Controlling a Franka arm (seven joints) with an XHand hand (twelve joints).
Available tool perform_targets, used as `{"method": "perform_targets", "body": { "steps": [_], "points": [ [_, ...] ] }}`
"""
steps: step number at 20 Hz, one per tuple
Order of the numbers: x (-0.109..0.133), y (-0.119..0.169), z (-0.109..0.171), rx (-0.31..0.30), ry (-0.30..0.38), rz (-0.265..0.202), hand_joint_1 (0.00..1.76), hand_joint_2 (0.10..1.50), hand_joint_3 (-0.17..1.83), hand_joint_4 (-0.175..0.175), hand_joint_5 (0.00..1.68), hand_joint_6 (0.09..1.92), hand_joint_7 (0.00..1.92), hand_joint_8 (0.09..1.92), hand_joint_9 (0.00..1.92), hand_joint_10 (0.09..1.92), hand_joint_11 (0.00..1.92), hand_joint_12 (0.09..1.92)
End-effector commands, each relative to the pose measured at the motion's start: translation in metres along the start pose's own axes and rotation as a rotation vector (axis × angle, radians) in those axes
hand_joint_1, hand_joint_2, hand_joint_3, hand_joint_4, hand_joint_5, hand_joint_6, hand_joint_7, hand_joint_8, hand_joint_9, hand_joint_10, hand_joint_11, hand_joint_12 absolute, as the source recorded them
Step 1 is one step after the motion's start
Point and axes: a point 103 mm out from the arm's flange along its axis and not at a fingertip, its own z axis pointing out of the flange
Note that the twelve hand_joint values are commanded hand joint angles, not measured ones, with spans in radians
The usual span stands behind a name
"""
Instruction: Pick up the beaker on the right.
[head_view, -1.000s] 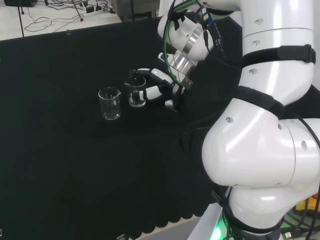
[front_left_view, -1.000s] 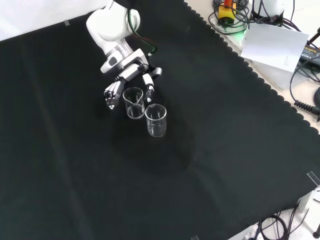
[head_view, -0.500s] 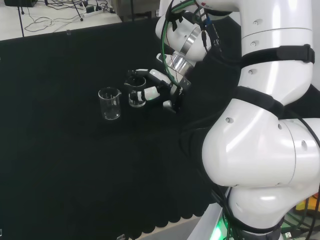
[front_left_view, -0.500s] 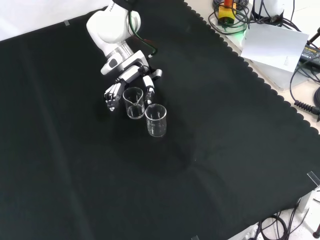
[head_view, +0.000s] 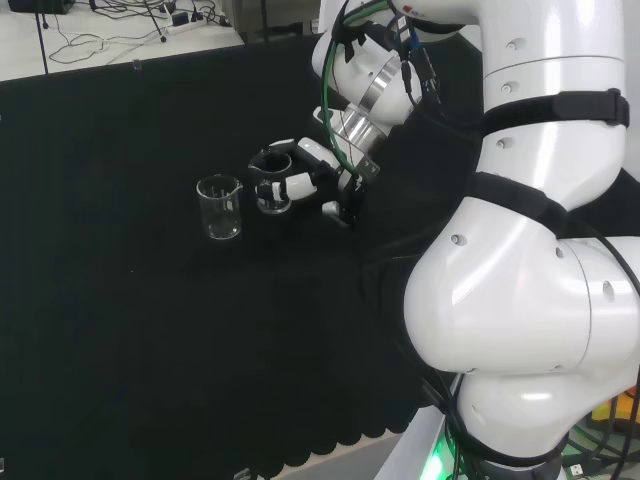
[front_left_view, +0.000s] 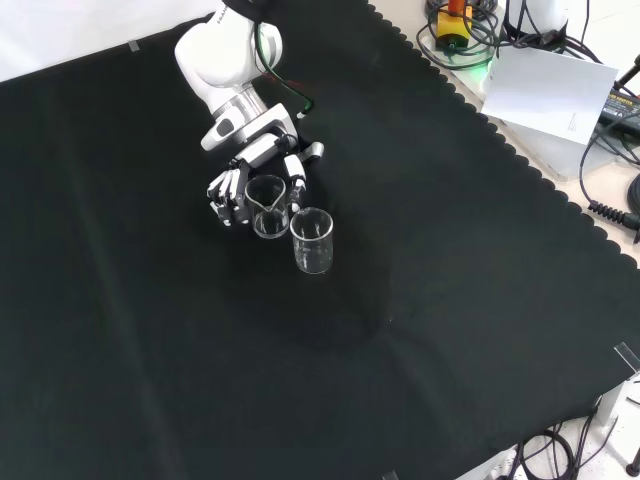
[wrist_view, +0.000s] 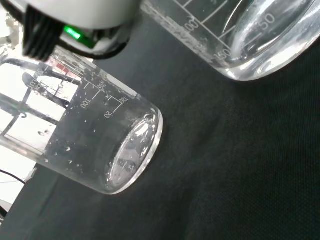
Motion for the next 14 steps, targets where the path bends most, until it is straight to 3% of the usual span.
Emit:
{"method": "perform_targets", "body": {
  "steps": [1,3,6,8,10,14],
  "points": [
    [0.0,0.003,0.003,-0.025,0.024,0.021,1.12,0.69,0.55,-0.04,0.92,0.85,0.55,0.62,0.66,0.54,0.26,1.31],
    [0.0,0.004,0.001,-0.038,0.041,0.04,1.17,0.76,0.49,-0.131,1.1,0.79,0.78,0.65,0.85,0.51,0.52,1.2],
    [0.003,0.005,-0.006,-0.069,0.047,0.056,1.26,0.81,0.38,-0.007,1.21,0.73,1.21,0.51,1.14,0.44,0.89,1.01],
    [0.007,0.005,-0.015,-0.077,0.029,0.054,1.36,0.78,0.38,-0.094,1.24,0.71,1.36,0.44,1.28,0.32,1.03,0.91],
    [0.011,0.005,-0.027,-0.086,0.0,0.051,1.41,0.72,0.45,-0.148,1.26,0.67,1.45,0.35,1.39,0.22,1.1,0.86],
    [0.023,0.003,-0.054,-0.088,-0.061,0.033,1.43,0.63,0.58,-0.174,1.27,0.63,1.52,0.27,1.5,0.12,1.16,0.82]
  ]
}}
